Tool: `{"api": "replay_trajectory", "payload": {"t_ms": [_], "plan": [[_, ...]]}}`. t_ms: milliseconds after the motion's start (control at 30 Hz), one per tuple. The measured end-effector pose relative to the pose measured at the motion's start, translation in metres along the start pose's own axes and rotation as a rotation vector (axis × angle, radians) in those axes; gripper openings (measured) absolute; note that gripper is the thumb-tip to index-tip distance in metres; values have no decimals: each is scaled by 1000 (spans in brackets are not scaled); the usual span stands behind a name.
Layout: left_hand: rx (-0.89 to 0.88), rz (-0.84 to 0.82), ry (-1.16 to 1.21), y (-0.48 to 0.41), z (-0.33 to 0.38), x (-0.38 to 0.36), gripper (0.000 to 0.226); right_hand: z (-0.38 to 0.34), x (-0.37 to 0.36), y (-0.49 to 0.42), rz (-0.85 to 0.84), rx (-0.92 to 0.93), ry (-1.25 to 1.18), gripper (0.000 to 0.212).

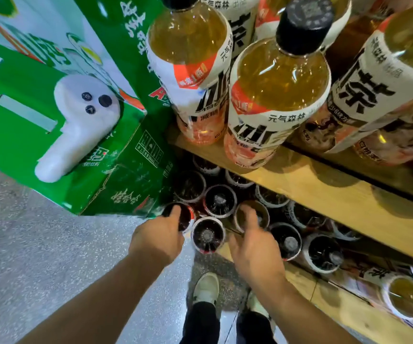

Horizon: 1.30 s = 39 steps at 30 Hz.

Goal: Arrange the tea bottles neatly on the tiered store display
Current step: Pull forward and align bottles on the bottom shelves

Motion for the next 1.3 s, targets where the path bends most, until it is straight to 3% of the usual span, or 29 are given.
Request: {"api": "replay_trajectory", "payload": {"t_ms": [167, 300, 367, 567, 733, 900, 1300], "plan": [[-12, -14, -113, 6, -1, 6, 64, 22, 23, -8, 48, -118, 85, 60], [-164, 296, -251, 15, 18, 21, 62, 15, 21, -18, 56, -62, 76, 45], [-251, 356, -241, 19, 32, 23, 65, 17, 21, -25, 54, -81, 82, 39], [-369, 288, -198, 23, 65, 19, 50, 22, 15, -30, 42, -124, 154, 32], [-390, 233, -193, 15, 70, 10, 35, 17, 6, -21, 25, -51, 141, 48], [-405, 220, -177, 12, 74, 6, 31, 20, 1, 12, 33, -39, 99, 33], [-336, 150, -144, 12, 78, 4, 38, 69, 11, 81, 11, -117, -41, 29]]}}
Point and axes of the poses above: each hand's wrist, its own y-axis away from the middle knuckle, its own x-axis out of the back of the hand, z = x × y, the point moved 6 cm from there along -y, towards the middle knuckle, and after that the axes turned 11 degrees about -y, right-handed, at the moved point
